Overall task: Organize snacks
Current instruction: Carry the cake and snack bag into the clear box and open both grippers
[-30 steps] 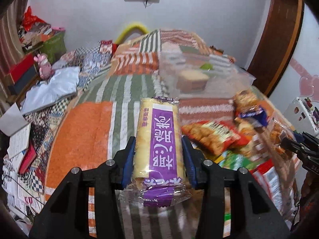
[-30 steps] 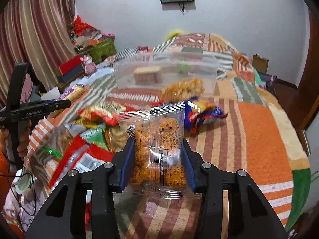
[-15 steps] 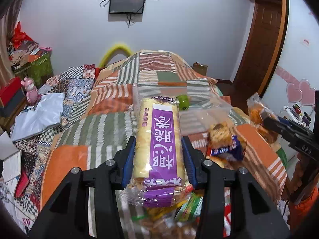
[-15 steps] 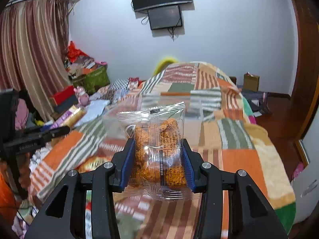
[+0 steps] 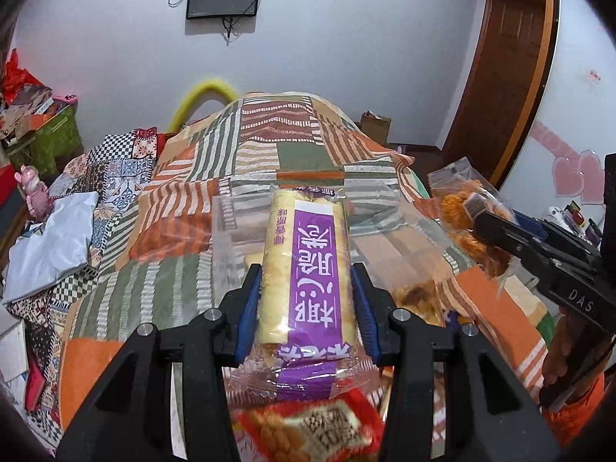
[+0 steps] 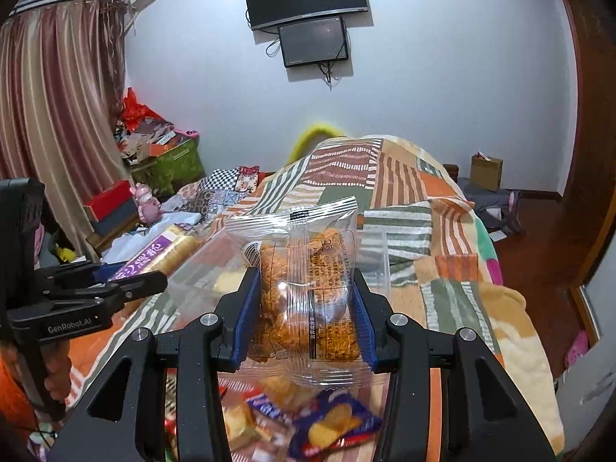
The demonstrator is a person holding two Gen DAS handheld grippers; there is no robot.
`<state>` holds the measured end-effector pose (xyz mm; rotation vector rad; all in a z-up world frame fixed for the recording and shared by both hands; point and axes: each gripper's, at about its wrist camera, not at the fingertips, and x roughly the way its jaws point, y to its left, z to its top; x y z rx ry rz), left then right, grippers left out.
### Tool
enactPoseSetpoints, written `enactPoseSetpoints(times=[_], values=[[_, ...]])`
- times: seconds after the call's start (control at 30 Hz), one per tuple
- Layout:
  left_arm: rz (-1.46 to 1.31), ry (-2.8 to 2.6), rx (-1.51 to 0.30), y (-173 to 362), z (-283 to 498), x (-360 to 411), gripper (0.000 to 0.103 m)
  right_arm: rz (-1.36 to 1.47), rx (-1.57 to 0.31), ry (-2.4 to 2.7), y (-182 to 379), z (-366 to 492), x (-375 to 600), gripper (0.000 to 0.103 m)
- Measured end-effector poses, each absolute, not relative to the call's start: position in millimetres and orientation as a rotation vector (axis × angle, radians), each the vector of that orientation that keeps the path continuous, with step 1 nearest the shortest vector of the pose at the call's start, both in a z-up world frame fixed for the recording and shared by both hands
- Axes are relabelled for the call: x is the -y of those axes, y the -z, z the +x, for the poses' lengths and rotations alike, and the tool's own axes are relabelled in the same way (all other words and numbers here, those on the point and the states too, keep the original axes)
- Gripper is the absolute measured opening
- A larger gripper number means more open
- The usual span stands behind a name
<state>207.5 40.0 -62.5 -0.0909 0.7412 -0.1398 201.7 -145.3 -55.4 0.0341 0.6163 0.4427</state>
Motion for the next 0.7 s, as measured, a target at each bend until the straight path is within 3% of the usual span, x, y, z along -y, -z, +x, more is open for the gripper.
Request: enactPoseSetpoints(times=[0.7], values=[[-0.074, 0.173, -0.942, 116.1, 316.0, -6.1, 0.044, -0.076, -0.818, -0.432, 98.9, 294.8, 121.4, 0.041]])
